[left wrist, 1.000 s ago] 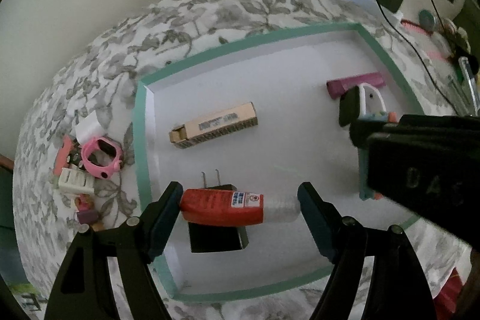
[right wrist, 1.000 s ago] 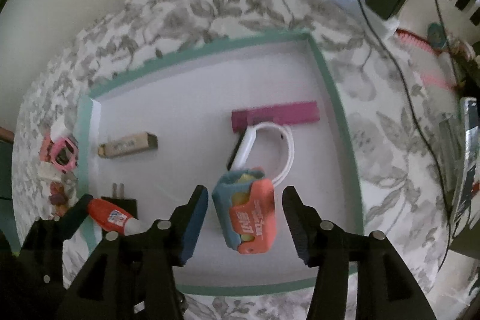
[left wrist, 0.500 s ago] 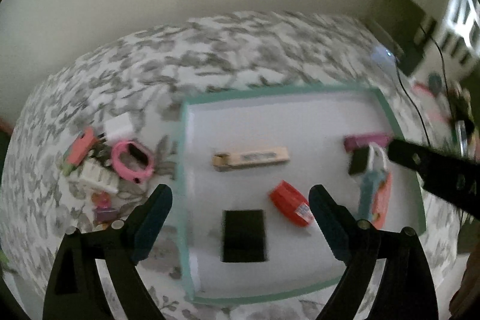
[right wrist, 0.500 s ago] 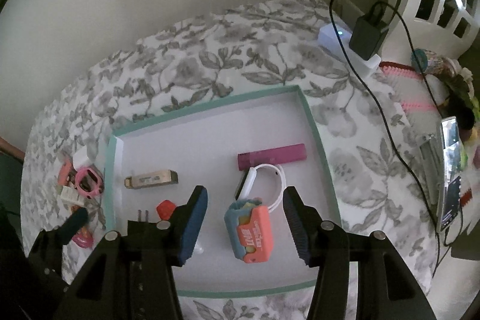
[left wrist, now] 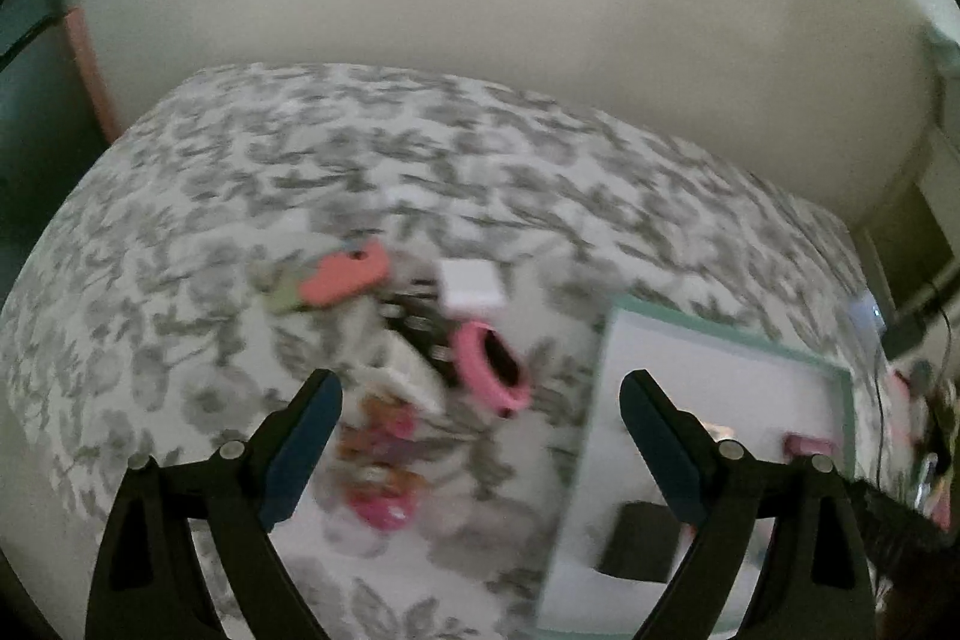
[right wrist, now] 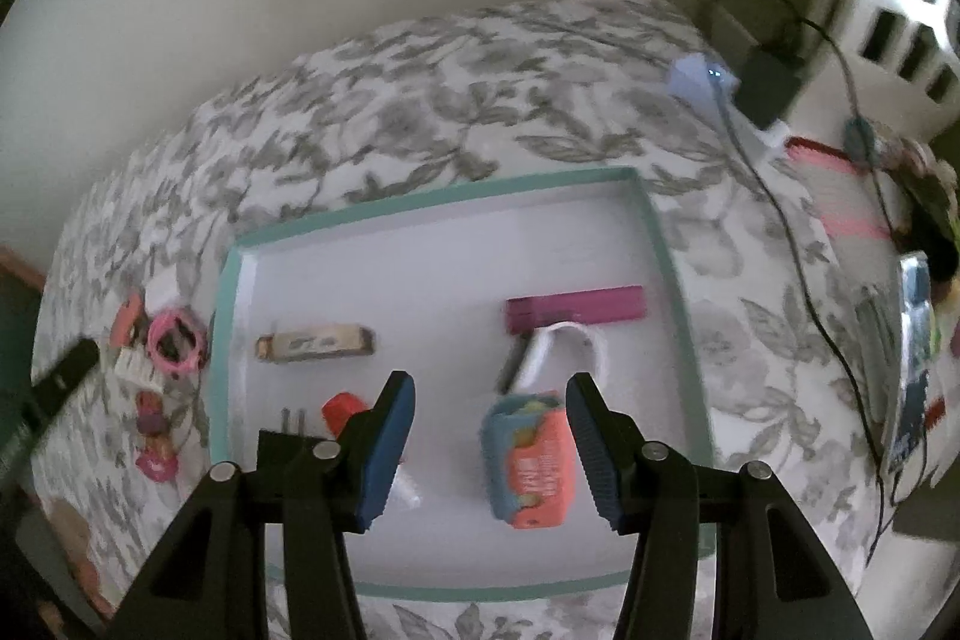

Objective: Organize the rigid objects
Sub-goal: 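Move both grippers back over the pile of items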

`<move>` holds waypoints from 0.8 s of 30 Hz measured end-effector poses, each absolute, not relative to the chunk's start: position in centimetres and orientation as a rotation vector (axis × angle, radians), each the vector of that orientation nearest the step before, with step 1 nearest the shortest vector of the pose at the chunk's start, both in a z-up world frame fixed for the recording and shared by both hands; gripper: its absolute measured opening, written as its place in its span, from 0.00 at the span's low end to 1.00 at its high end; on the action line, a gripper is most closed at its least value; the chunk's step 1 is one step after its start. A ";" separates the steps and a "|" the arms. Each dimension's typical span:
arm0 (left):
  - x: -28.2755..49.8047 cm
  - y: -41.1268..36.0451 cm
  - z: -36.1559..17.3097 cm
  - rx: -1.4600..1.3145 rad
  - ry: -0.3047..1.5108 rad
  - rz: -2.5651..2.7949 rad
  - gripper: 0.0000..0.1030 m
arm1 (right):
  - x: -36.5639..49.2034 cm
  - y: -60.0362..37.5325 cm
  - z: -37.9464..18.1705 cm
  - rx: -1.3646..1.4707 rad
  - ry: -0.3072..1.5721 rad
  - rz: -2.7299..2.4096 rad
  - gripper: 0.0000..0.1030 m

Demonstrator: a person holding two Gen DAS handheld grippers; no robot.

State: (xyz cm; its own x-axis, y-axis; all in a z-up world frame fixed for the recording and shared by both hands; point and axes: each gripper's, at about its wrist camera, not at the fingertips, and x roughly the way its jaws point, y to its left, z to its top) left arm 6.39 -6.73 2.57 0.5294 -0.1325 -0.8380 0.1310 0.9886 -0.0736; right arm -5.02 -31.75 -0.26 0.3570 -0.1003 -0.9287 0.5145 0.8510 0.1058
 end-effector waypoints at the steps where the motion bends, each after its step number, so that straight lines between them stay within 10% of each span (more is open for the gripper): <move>1: 6.6 -6.1 2.6 -0.013 0.999 -0.139 0.92 | -4.7 -31.1 -0.4 0.402 1.145 -0.396 0.57; 15: 8.3 0.9 2.3 -0.128 1.005 0.026 0.93 | -2.3 -25.1 -1.3 0.288 1.121 -0.262 0.97; 24: 8.9 4.6 2.1 -0.154 1.018 0.105 0.93 | -1.3 -23.3 -1.9 0.311 1.119 -0.218 1.00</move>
